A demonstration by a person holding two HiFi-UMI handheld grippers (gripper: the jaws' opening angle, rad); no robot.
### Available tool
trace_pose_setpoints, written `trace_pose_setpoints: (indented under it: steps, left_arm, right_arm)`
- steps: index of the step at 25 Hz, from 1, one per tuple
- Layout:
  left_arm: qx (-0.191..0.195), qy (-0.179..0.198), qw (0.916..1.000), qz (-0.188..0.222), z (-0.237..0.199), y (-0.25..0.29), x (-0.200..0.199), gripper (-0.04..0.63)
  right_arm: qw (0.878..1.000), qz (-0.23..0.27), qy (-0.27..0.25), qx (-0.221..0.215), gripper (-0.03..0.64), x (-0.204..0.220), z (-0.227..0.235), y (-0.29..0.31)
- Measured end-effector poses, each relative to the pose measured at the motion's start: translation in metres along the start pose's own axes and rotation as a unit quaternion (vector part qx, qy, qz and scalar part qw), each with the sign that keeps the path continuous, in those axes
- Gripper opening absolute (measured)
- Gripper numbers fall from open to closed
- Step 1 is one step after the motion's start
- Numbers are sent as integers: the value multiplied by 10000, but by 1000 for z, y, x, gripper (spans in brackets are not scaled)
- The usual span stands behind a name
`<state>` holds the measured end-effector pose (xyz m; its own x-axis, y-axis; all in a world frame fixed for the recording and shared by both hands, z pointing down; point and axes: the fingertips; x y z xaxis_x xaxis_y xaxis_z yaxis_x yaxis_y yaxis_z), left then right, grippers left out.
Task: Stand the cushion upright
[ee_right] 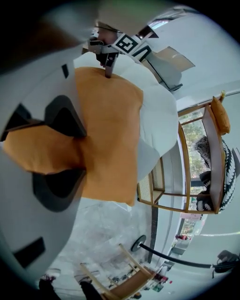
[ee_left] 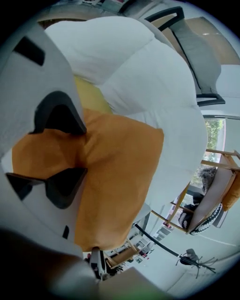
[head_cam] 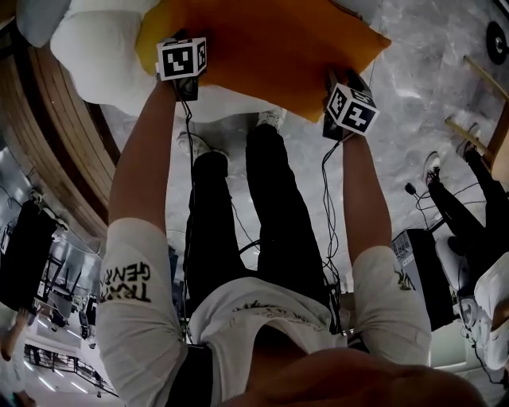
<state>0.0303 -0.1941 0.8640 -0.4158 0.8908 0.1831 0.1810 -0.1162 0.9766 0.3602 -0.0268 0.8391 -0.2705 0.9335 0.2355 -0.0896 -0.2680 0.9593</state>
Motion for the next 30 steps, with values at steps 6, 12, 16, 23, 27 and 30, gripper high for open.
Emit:
trace_pose_setpoints:
  steps: [6,12,16,23,27,30]
  left_arm:
    - [72,392,9986,-336,4,-13,9,27]
    - [370,204,9991,73,6,-46,23,25]
    - [438,-15,9988,197,-1,-66,46,25]
    - [353,-596,9963,508,-36,-101,66,25]
    - [244,-888,9917,898,-59,-124,53,25]
    - [101,-898,9894,1138,-77,-140,40,25]
  right_arm:
    - [9999,-59,-114,17,42,2,-17,-5]
    - [9998,145,76,-149,31,5,-28,-34]
    - [9989,400,-183,-167,31,-6,-41,-56]
    - [9927,842,-806,-308,31,-53,-88,-79]
    - [9877,964,-1136,-477,29,-85,-113,-76]
    - [9843,1087,-1224,-661,30,-109,-132,-74]
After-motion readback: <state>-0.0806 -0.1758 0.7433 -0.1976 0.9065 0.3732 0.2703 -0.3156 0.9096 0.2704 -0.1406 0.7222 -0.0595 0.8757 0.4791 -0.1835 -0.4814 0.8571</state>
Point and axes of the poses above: the fingertips, and each gripper's own axes: y forward along the fingers, z to its right, x out of its underside, and after that the axes turned 11 degrees about -z, right-handed
